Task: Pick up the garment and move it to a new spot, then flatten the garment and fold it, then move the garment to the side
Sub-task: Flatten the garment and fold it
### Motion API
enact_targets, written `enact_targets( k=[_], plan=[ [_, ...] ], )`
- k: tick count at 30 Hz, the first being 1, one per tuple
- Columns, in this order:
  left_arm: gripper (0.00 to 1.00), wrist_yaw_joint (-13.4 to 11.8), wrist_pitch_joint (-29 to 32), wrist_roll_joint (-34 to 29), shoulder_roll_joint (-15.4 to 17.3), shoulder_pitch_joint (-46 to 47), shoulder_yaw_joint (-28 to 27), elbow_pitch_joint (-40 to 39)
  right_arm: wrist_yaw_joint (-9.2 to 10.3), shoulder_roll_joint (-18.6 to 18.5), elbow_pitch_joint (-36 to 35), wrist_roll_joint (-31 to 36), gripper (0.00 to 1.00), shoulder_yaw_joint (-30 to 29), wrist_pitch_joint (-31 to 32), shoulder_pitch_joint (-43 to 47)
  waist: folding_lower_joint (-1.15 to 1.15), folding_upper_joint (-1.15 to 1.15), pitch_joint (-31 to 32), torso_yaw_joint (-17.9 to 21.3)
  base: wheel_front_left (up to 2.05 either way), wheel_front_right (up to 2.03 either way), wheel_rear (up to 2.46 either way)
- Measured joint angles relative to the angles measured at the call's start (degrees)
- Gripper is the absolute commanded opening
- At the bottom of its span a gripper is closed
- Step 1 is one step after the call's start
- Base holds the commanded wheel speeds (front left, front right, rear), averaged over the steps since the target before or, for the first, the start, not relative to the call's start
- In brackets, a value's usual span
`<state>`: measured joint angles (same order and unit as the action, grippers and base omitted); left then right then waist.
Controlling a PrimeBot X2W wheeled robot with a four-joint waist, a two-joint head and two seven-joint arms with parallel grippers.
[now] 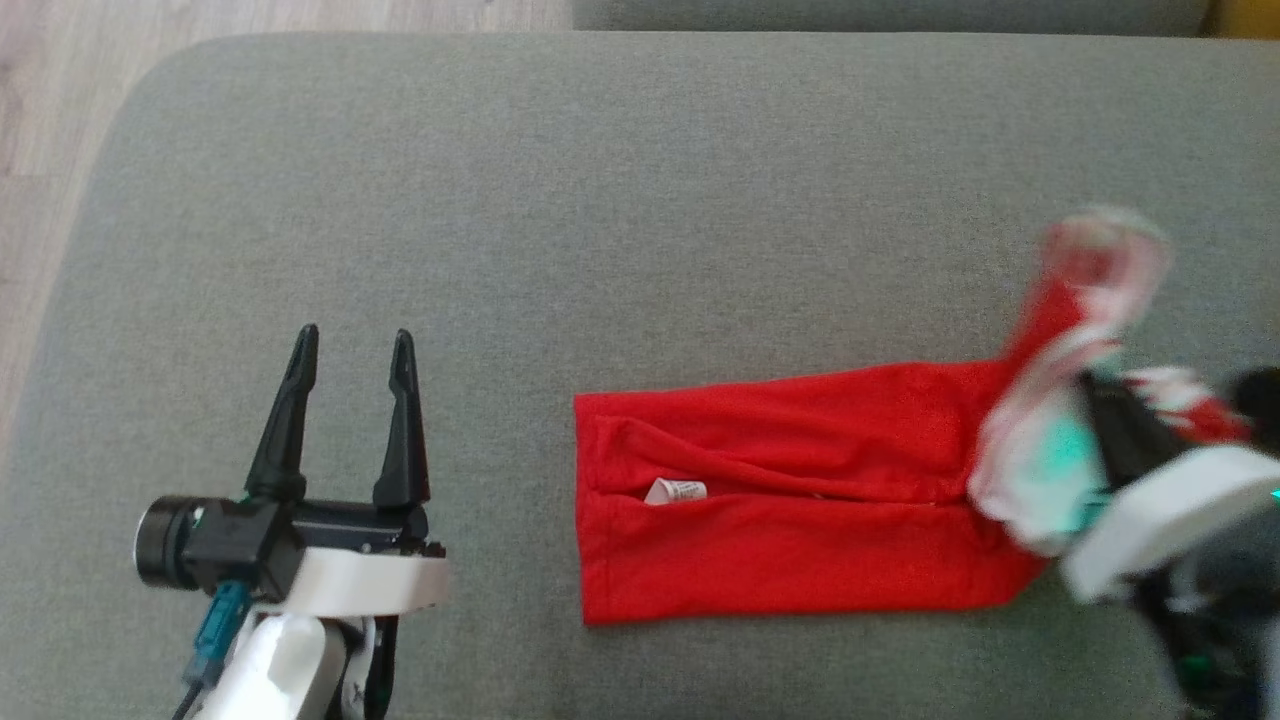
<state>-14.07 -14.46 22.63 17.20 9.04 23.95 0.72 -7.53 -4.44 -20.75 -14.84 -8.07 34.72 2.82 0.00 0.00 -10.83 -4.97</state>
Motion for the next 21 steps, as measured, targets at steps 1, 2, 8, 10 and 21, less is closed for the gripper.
enact_targets(
  k=[1,2,8,10,21],
  plan=[
    [1.0,0.03,0.0,0.0,-0.15,-0.02,0.0,0.22,0.0,0.46,-0.09,-0.63,0.0,2.96,0.69,-0.79,0.0,0.0,0.07,-0.09,0.0,0.0,0.0],
    [1.0,0.16,0.0,0.0,-0.34,-0.02,-0.02,0.38,0.0,0.78,0.14,-1.72,0.0,5.66,1.12,-1.16,0.0,0.0,0.12,-0.26,0.0,0.0,0.0],
    [1.0,1.44,0.0,-0.53,-1.56,-0.04,-0.15,1.09,0.0,1.57,9.47,-11.7,0.0,19.46,-1.87,-1.44,0.0,0.0,0.0,-2.09,0.0,0.0,0.0],
    [1.0,1.56,-0.01,-0.54,-1.82,-0.04,-0.15,1.26,0.0,1.57,13.71,-15.26,0.0,23.06,-5.21,-1.99,0.0,0.0,-0.25,-2.81,0.0,0.0,0.0],
    [1.0,3.34,-0.01,-1.44,-3.65,0.05,-1.02,2.91,0.0,1.3,28.17,-22.92,1.0,37.16,-20.19,-10.09,0.0,0.0,-2.13,-4.97,0.0,0.0,0.0]
  ],
)
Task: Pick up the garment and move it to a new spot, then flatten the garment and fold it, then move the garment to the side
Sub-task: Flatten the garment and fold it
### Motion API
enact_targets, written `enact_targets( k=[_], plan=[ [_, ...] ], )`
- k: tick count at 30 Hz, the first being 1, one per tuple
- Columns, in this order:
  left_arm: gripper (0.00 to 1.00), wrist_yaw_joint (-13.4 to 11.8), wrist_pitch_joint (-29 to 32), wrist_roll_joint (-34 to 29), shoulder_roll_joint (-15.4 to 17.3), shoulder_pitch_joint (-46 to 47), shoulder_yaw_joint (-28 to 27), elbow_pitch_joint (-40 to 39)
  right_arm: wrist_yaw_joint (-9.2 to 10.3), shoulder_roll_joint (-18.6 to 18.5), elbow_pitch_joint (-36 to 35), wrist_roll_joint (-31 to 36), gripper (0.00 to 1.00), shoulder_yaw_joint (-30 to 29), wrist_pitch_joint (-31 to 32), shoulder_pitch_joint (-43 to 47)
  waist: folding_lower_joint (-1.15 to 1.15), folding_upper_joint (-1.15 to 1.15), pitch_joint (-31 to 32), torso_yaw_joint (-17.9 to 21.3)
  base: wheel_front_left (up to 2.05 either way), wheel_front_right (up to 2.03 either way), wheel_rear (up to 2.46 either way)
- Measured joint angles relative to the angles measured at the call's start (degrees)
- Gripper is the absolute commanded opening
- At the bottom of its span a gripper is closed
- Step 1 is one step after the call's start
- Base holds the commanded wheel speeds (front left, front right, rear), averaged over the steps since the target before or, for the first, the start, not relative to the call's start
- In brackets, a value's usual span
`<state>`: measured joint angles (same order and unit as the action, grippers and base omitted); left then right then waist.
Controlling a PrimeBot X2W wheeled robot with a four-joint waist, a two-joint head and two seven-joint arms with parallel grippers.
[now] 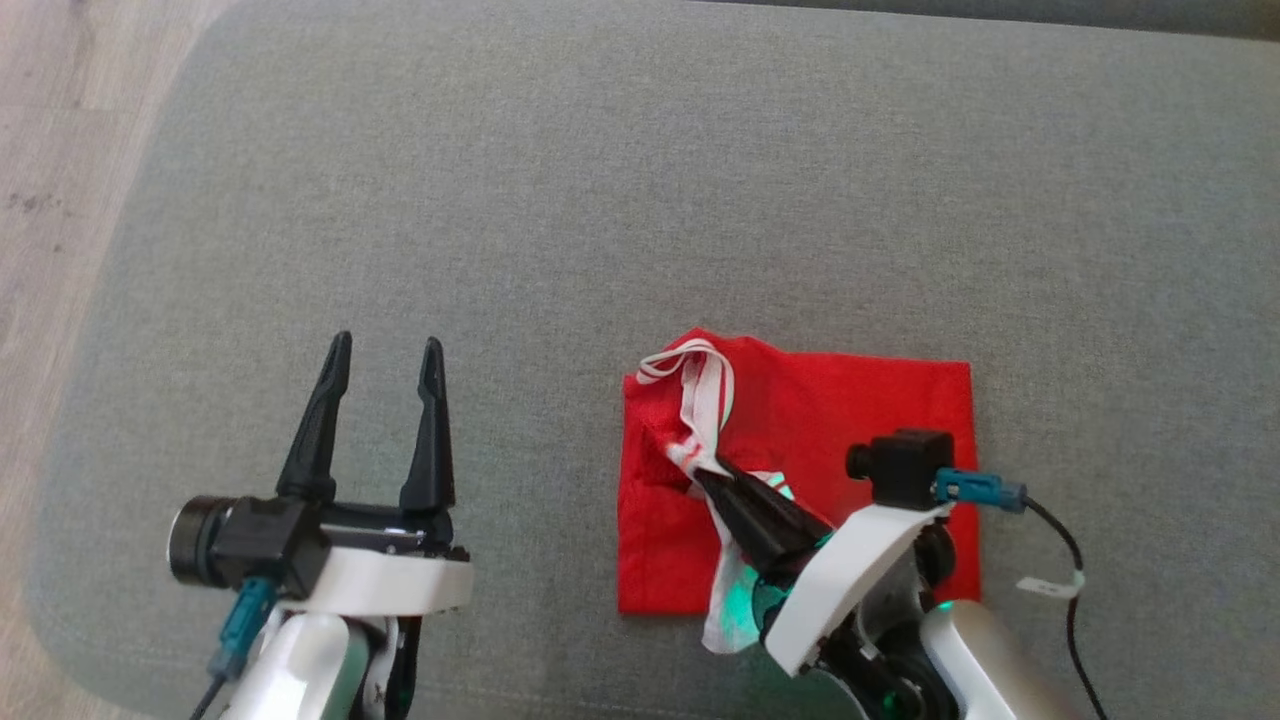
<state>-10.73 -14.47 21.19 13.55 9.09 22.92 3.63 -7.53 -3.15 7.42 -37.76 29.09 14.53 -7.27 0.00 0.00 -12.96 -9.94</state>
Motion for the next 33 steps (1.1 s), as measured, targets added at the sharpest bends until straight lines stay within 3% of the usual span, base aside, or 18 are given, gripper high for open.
enact_targets(
  k=[6,9,14,23,33],
  plan=[
    [1.0,0.23,-0.05,-0.08,-0.41,0.0,-0.75,0.49,0.0,-0.23,0.22,-1.08,1.0,2.86,-7.44,-3.32,0.0,0.0,0.2,0.37,0.0,0.0,0.0],
    [1.0,0.68,-0.05,-0.09,-0.63,-0.02,-1.02,1.01,0.0,-0.21,-2.22,2.21,1.0,2.25,-13.32,-5.77,0.0,0.0,0.64,0.81,0.0,0.0,0.0],
    [1.0,0.69,-0.05,-0.6,-0.7,-0.16,-2.41,1.24,0.0,-0.99,-6.08,15.22,1.0,-10.98,-18.67,-6.09,0.0,0.0,1.79,1.78,0.0,0.0,0.0],
    [1.0,0.68,-0.05,-1.1,-0.65,-2.98,-3.2,1.78,0.0,-3.04,-17.55,25.62,1.0,-31.1,-14.39,5.11,0.01,0.0,4.17,2.97,0.0,0.0,0.0],
    [1.0,0.75,0.0,-1.87,0.56,-7.48,-4.12,3.46,0.0,-0.31,-23.76,26.99,1.0,-33.64,-9.37,18.0,0.01,0.0,8.82,3.81,0.0,0.0,0.0]
  ],
)
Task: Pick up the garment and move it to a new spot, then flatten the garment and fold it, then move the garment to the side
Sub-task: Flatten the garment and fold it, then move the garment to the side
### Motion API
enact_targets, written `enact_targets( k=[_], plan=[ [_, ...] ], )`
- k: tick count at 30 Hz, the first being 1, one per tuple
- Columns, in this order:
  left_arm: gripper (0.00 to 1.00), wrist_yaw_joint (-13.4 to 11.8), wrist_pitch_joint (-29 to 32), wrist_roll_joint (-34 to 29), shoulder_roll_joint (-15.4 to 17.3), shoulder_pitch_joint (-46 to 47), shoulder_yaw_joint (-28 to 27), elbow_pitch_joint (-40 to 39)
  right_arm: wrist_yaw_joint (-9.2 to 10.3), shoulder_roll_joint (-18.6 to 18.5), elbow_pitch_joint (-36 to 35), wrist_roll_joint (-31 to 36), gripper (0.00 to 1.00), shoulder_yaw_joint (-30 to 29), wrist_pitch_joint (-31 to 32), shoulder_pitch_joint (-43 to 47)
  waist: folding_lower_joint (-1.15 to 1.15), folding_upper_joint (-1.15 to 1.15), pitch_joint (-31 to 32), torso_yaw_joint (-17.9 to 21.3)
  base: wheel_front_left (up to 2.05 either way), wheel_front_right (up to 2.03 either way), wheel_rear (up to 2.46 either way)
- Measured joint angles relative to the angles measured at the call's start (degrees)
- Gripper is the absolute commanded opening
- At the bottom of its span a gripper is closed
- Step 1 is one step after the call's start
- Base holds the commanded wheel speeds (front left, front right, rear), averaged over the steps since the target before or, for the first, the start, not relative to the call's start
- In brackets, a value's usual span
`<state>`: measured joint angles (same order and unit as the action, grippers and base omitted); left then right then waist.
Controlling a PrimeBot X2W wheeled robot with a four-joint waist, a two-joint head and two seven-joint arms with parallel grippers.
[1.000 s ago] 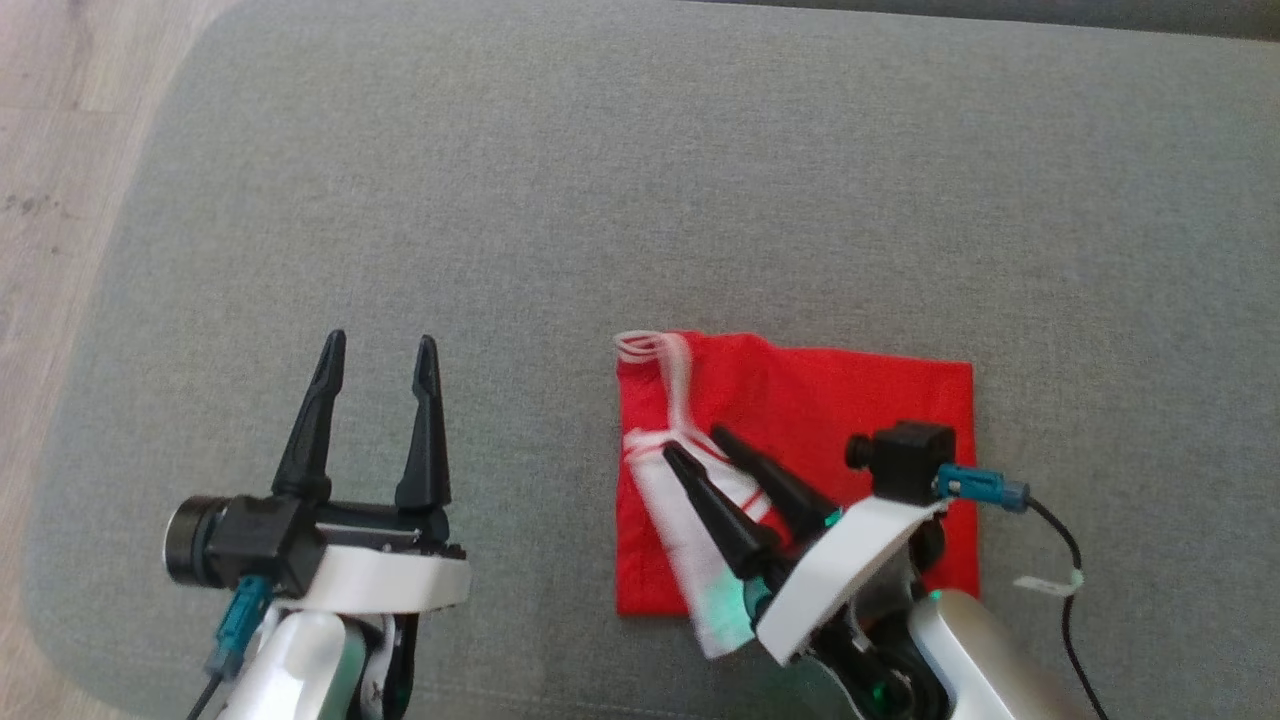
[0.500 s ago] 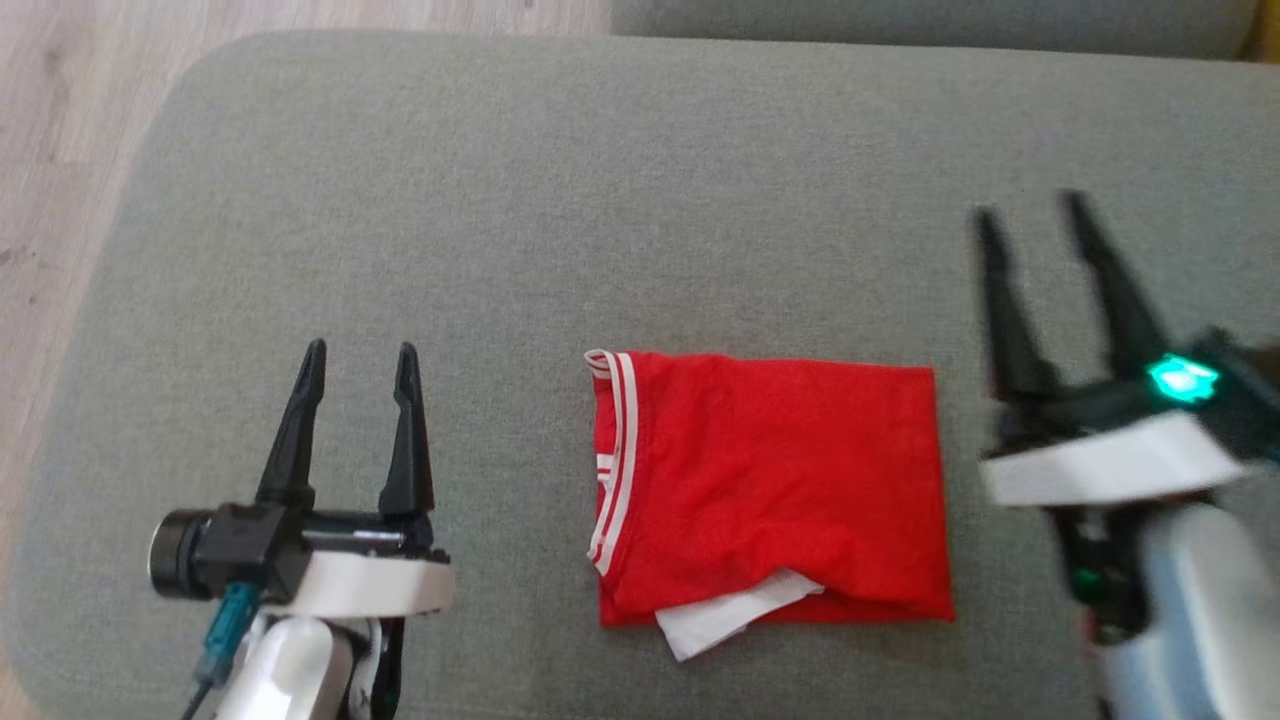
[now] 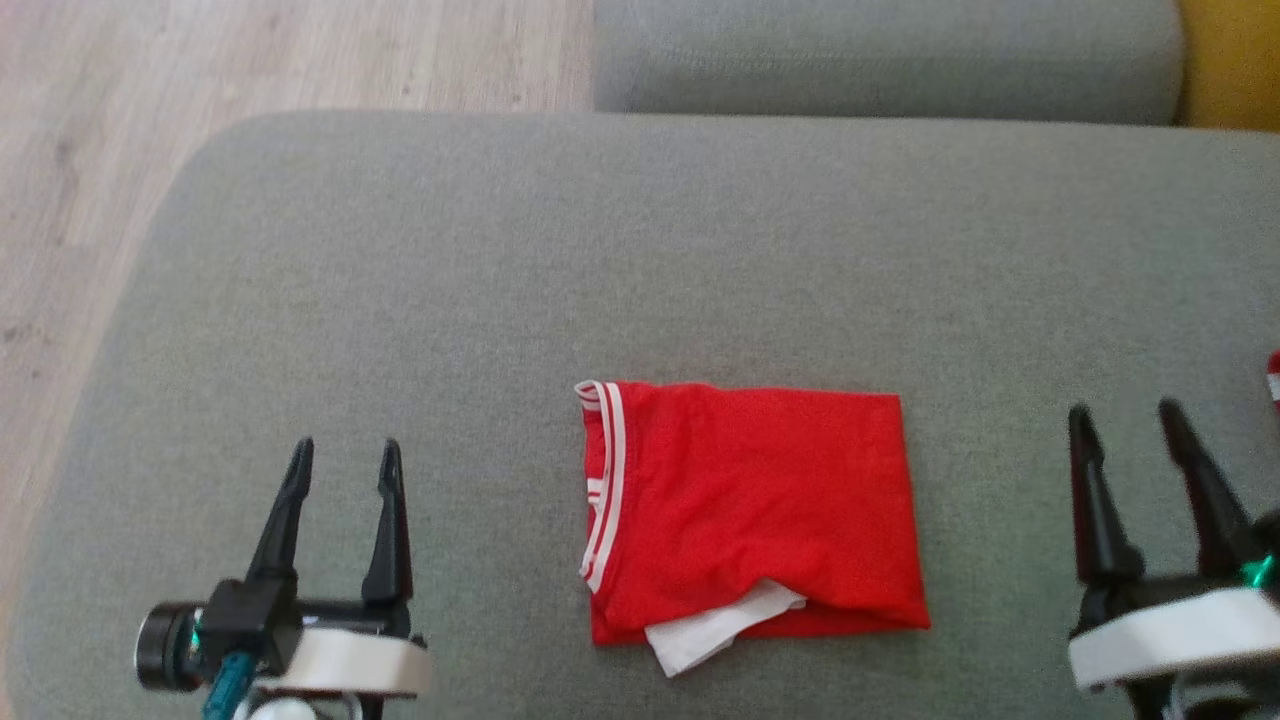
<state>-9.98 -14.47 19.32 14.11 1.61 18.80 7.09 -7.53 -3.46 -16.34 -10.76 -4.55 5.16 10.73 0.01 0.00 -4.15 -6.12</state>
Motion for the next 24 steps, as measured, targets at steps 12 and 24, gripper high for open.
enact_targets(
  k=[12,24],
  plan=[
    [1.0,0.4,3.52,-0.11,1.93,-4.99,1.2,0.02,0.0,1.13,-0.22,-2.75,1.0,2.13,1.23,7.83,0.0,0.0,5.12,2.13,0.0,0.0,0.0],
    [1.0,-0.09,4.42,0.47,2.12,-5.67,1.46,0.15,0.0,1.13,-0.98,-2.75,1.0,2.1,1.43,7.82,-0.01,0.0,5.59,2.19,0.0,0.0,0.0]
  ],
)
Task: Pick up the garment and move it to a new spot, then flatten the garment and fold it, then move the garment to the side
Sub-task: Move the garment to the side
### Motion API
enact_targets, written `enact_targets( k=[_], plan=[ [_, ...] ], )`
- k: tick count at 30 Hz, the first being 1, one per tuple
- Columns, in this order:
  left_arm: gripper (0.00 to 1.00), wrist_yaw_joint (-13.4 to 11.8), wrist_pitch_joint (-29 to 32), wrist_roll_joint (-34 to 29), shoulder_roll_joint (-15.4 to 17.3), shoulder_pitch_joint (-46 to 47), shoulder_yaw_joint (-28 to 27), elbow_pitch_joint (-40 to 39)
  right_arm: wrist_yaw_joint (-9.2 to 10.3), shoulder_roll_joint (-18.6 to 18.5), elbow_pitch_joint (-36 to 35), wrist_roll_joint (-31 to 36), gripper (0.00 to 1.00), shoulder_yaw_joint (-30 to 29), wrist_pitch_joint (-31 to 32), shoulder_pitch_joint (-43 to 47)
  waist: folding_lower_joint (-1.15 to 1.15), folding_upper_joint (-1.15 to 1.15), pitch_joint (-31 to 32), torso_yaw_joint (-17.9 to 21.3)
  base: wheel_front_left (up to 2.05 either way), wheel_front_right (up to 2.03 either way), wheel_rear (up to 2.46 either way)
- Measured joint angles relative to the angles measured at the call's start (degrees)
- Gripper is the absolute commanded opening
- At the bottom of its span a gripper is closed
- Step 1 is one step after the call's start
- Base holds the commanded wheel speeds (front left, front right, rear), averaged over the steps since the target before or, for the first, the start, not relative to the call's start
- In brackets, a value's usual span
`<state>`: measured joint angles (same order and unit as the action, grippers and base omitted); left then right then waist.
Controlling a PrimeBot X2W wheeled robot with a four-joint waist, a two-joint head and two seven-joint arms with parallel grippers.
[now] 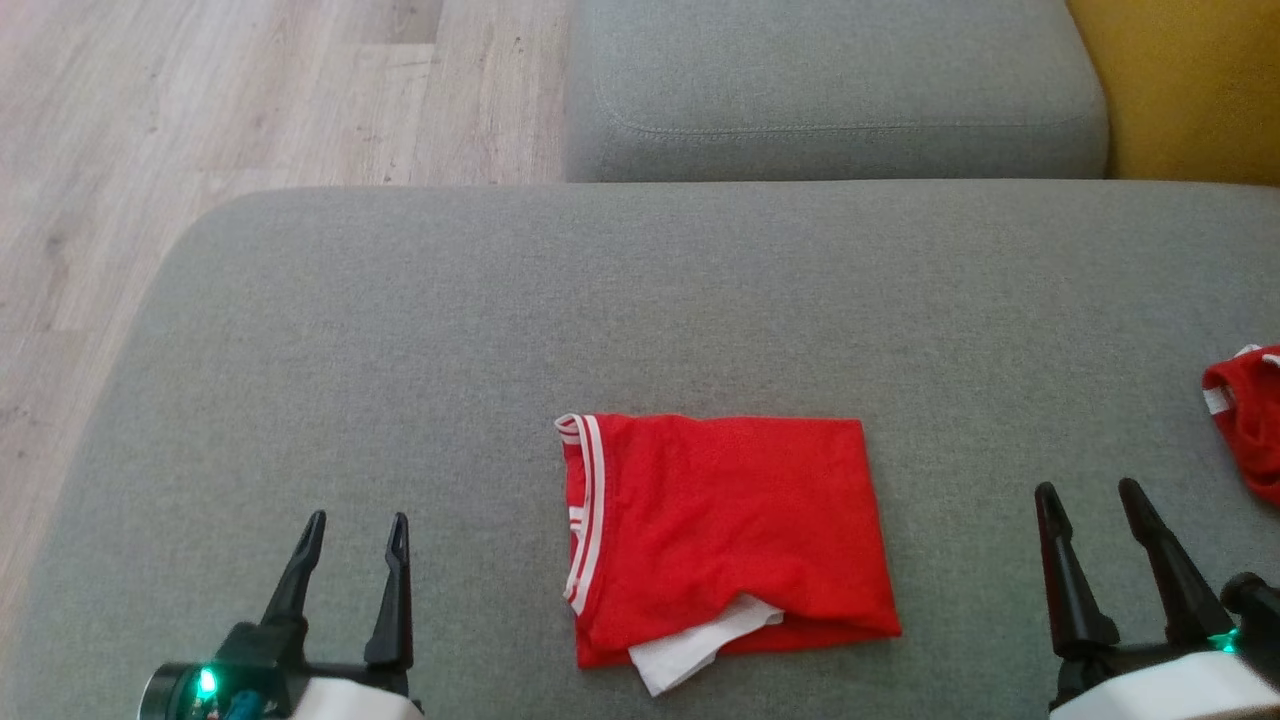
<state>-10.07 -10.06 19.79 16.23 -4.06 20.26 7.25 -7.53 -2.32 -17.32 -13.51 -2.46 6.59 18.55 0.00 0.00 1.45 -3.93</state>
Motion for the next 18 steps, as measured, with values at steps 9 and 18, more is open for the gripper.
enact_targets(
  k=[9,18],
  plan=[
    [1.0,0.0,-0.11,0.42,0.03,0.19,0.19,-0.01,0.0,0.0,-0.62,1.36,1.0,-0.18,1.12,-0.11,0.0,0.0,-0.72,-0.42,0.0,0.0,0.0],
    [1.0,0.52,-1.69,0.27,-0.6,5.48,0.94,-0.22,0.0,-0.08,8.34,2.76,1.0,2.45,5.55,-4.74,-0.01,0.0,-4.67,-2.31,0.0,0.0,0.0]
  ],
)
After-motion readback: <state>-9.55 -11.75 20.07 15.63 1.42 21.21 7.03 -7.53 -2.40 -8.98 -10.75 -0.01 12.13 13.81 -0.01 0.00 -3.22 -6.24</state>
